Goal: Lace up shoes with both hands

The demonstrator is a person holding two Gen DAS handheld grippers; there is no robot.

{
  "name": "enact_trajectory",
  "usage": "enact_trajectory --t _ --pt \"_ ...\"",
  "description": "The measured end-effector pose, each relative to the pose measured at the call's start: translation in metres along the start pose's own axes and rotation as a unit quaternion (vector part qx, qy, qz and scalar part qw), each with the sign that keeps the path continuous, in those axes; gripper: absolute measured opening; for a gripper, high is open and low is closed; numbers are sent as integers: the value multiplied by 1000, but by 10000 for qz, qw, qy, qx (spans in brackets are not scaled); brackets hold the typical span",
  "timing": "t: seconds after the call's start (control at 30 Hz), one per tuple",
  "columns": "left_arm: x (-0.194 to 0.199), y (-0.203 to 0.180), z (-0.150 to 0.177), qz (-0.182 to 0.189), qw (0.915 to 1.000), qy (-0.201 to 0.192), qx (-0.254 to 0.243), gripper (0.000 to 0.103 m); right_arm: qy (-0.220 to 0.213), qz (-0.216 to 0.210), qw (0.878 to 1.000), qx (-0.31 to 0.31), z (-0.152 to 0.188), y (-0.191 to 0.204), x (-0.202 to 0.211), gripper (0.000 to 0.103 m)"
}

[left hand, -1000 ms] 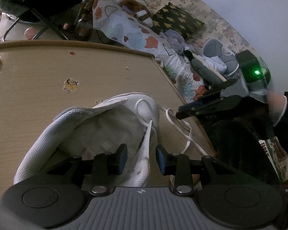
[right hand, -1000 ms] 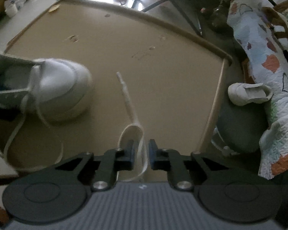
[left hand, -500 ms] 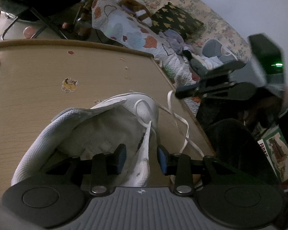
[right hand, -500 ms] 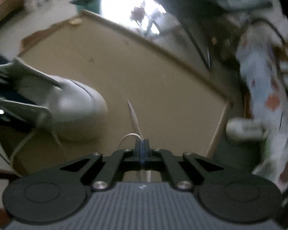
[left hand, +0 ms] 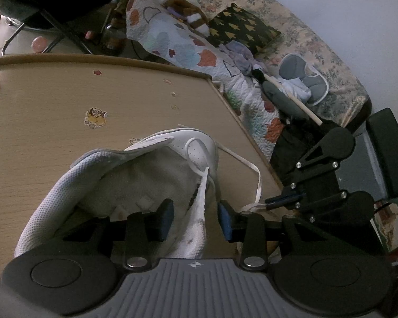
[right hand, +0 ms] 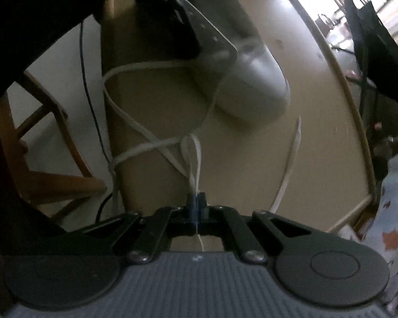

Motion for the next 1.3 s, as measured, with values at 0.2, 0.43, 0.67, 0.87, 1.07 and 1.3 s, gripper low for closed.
enact_trajectory --t 0.2,0.43,0.67,0.87,1.07,1.3 --pt "-1 -3 0 -6 10000 -1 9 41 -252 305 9989 -264 -2 -8 17 0" --pt "-3 -5 0 -9 10000 -3 16 41 -174 542 9927 -1059 -5 -51 19 3" --pt "-4 -5 0 -9 10000 13 79 46 78 -355 9694 -2428 16 -51 -2 18" --pt "-5 -7 0 -9 10000 29 80 50 112 -513 9536 -2965 26 -40 -22 18" --pt "-4 -8 -2 -59 9999 46 122 50 -53 -363 9532 -3001 25 -38 -24 6" --pt "5 -23 -6 -297 9995 84 23 50 -492 35 9614 -2707 16 -39 5 1"
Point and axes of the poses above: each gripper's, at about its wrist camera, not at the fingertips, and x roughly against the way its jaws point, y to its left, z to its underside, the point moved 3 cm from there along -x, roughly the way its jaws point, and after that the axes turned 4 degrees about x, right-handed, at the moved point
